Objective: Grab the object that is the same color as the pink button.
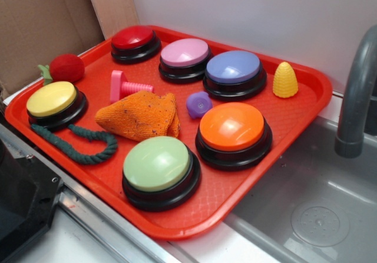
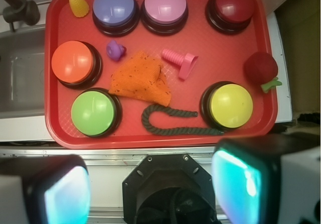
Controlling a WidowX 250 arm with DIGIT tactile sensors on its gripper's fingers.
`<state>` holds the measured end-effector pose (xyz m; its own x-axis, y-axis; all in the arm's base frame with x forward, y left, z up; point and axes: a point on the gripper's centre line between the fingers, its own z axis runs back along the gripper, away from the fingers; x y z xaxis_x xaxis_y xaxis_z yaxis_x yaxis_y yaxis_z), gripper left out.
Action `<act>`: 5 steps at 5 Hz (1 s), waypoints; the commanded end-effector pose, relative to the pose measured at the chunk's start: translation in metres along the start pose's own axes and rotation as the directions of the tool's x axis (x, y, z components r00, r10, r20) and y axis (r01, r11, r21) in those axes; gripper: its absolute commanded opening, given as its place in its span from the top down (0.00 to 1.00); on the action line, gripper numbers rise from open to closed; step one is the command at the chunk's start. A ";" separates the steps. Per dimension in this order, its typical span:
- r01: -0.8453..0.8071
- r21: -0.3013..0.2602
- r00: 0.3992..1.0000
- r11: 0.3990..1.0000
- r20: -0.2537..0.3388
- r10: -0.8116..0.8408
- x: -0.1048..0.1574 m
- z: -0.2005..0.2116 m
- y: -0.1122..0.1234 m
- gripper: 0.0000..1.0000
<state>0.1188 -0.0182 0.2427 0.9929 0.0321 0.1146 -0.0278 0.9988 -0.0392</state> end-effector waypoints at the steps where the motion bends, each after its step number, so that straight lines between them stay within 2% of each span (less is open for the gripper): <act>1: 0.000 0.000 1.000 1.000 0.000 0.000 0.000 0.000 0.000 0.00; 3: -0.186 0.076 0.983 0.980 0.015 0.185 0.026 -0.051 0.024 0.00; 4: -0.269 0.142 0.963 0.953 0.073 0.261 0.036 -0.082 0.042 0.00; 5: -0.314 0.164 0.949 0.935 0.075 0.306 0.051 -0.122 0.055 0.00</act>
<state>0.1785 0.0288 0.1184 0.9311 0.3383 0.1365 -0.3527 0.9303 0.1005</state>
